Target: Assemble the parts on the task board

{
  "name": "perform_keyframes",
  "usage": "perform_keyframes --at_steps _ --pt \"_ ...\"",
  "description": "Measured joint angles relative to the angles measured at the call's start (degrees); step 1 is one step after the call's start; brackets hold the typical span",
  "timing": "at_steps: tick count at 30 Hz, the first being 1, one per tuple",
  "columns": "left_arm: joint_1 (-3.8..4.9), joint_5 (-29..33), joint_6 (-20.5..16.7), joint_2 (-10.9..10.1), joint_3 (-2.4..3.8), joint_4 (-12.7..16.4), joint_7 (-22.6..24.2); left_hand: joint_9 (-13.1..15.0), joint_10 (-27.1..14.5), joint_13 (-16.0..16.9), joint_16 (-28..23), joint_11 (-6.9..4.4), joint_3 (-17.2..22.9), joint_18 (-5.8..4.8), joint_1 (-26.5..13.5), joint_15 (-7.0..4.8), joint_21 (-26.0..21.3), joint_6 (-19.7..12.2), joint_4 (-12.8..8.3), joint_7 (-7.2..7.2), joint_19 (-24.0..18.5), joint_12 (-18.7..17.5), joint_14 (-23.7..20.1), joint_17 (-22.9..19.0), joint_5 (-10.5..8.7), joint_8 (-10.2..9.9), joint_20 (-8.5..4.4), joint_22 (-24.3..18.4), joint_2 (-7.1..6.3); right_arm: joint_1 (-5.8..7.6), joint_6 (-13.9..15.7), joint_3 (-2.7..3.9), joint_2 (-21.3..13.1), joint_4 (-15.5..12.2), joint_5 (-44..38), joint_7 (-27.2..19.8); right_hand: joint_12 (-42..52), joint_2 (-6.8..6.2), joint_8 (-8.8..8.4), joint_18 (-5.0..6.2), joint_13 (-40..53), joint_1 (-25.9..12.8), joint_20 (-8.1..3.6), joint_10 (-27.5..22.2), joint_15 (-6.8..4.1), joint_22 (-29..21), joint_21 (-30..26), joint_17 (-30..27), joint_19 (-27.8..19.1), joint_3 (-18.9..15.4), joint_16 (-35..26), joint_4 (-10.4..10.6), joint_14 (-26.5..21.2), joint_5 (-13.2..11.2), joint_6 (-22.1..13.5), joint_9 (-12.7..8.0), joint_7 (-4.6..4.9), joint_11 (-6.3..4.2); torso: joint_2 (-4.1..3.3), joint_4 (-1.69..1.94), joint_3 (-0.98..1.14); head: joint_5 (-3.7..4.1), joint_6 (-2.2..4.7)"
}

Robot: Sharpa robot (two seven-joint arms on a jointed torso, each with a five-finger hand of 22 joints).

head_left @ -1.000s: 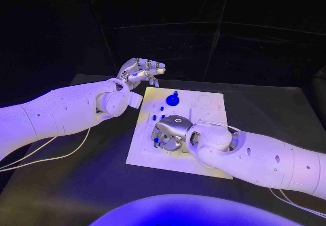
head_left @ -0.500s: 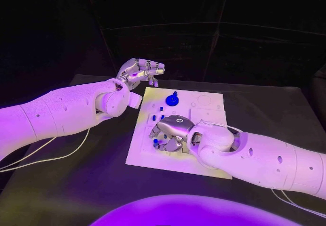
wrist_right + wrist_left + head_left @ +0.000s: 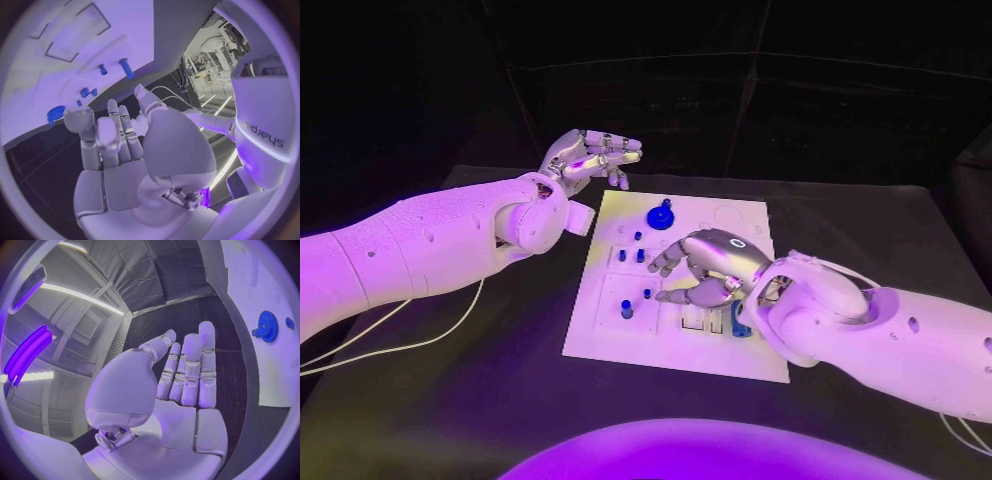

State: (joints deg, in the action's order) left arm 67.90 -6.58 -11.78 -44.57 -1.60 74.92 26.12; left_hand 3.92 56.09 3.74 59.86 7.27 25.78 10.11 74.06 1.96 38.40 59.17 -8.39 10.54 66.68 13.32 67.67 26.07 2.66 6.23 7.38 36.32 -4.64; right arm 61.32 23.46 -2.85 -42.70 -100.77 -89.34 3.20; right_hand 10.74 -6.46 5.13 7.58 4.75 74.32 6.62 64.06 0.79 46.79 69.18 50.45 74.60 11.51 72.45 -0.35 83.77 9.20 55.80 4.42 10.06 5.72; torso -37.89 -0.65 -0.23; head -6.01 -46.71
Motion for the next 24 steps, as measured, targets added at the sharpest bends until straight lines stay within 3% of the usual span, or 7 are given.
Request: perform_keyframes --at_steps 2,4,10,13,15,17,24 --pt "0.0 0.0 0.0 -0.12 0.0 0.01 -0.01 0.0 0.0 0.0 0.0 0.0 0.0 -0.01 0.0 0.0 0.0 0.0 0.0 0.0 0.0 0.0 0.0 0.0 0.0 0.0 0.0 0.0 0.0 0.77 0.74 0.13 -2.29 -0.92 2.17 -0.07 1.05 0.14 0.16 -0.01 0.32 -0.14 -0.29 1.99 -0.24 1.0 0.58 1.52 0.55 -0.27 0.84 0.27 0.24 0.05 0.71 0.03 -0.31 -0.38 0.0 -0.04 -0.01 0.4 0.16" --pt "0.0 0.0 0.0 -0.27 -0.02 0.05 -0.02 0.0 0.0 0.0 0.0 0.0 0.0 0.0 0.0 0.0 0.0 0.0 0.0 0.0 0.0 0.0 0.0 0.0 0.0 0.0 0.0 0.0 0.0 1.66 1.45 0.21 -6.24 -2.25 5.8 0.15 4.37 0.52 0.92 0.0 2.05 -1.49 -1.3 7.95 -1.71 5.51 3.16 7.76 2.75 -1.66 4.15 1.66 0.25 1.28 2.23 0.15 -1.81 -1.96 0.04 -0.13 -0.04 1.1 0.41" --pt "-0.01 0.0 0.0 -0.41 -0.03 0.32 -0.05 0.0 0.0 0.0 0.0 0.0 0.0 0.0 0.0 0.0 0.0 0.0 0.0 0.0 0.0 0.0 0.0 0.0 0.0 0.0 0.0 0.0 0.0 2.31 1.52 0.16 -13.09 -4.03 12.88 3.47 11.46 -0.62 2.73 -0.95 7.87 -4.69 -2.98 14.16 -3.36 9.94 5.76 12.26 4.8 -6.05 6.6 4.92 0.22 5.25 3.95 0.42 -3.47 -4.0 0.21 -0.5 -0.13 2.88 0.76" --pt "-0.01 0.01 0.0 -0.43 -0.03 0.55 -0.07 0.0 0.0 0.0 0.0 0.0 0.0 0.0 0.0 0.0 0.0 0.0 0.0 0.0 0.0 0.0 0.0 0.0 0.0 0.0 0.0 0.0 0.0 2.34 1.06 0.12 -15.25 -4.54 15.0 6.57 27.24 -0.25 4.7 -1.46 24.81 -5.98 -3.97 17.42 -4.14 12.33 7.07 13.09 5.52 -9.28 7.35 7.23 0.18 5.34 4.78 1.01 -4.43 -4.93 0.29 -0.79 -0.14 3.89 0.93" --pt "-0.01 0.01 0.03 -0.42 -0.03 0.66 -0.08 0.0 0.0 0.0 0.0 0.0 0.0 0.0 0.0 0.0 0.0 0.0 0.0 0.0 0.0 0.0 0.0 0.0 0.0 0.0 0.0 0.0 0.0 1.9 0.63 0.13 -16.38 -4.95 15.6 9.01 44.34 0.39 6.63 -1.85 43.36 -6.73 -4.51 18.89 -4.22 13.62 7.82 15.81 6.06 -11.62 8.71 9.56 0.25 4.57 5.04 1.87 -4.69 -5.84 0.34 -0.94 -0.14 4.27 0.94" --pt "-0.01 0.01 0.05 -0.41 -0.04 0.72 -0.09 0.0 0.0 0.0 0.0 0.0 0.0 0.0 0.0 0.0 0.0 0.0 0.0 0.0 0.0 0.0 0.0 0.0 0.0 0.0 0.0 0.0 0.0 1.3 0.18 0.09 -17.04 -5.34 15.71 11.12 53.23 0.53 8.46 -1.84 53.42 -6.86 -4.51 18.92 -4.4 14.33 7.99 17.83 6.06 -14.12 9.66 11.59 0.07 4.02 4.66 2.86 -5.07 -5.93 0.38 -1.09 -0.1 4.7 0.92" --pt "-0.01 0.01 0.16 -0.5 -0.09 0.76 -0.15 0.0 0.0 0.0 0.0 0.0 -0.17 0.0 0.2 0.0 -0.34 0.0 0.17 0.0 0.0 0.0 0.0 -0.11 0.0 0.23 0.0 -0.1 0.2 -1.07 -1.88 -0.09 -17.45 -6.57 13.68 18.52 59.41 0.77 12.33 -1.84 61.41 -5.68 -4.51 17.09 -4.59 15.04 8.42 19.21 6.06 -18.91 10.09 16.39 0.27 3.48 3.03 5.1 -5.43 -5.73 0.44 -1.2 -0.09 5.41 0.63"
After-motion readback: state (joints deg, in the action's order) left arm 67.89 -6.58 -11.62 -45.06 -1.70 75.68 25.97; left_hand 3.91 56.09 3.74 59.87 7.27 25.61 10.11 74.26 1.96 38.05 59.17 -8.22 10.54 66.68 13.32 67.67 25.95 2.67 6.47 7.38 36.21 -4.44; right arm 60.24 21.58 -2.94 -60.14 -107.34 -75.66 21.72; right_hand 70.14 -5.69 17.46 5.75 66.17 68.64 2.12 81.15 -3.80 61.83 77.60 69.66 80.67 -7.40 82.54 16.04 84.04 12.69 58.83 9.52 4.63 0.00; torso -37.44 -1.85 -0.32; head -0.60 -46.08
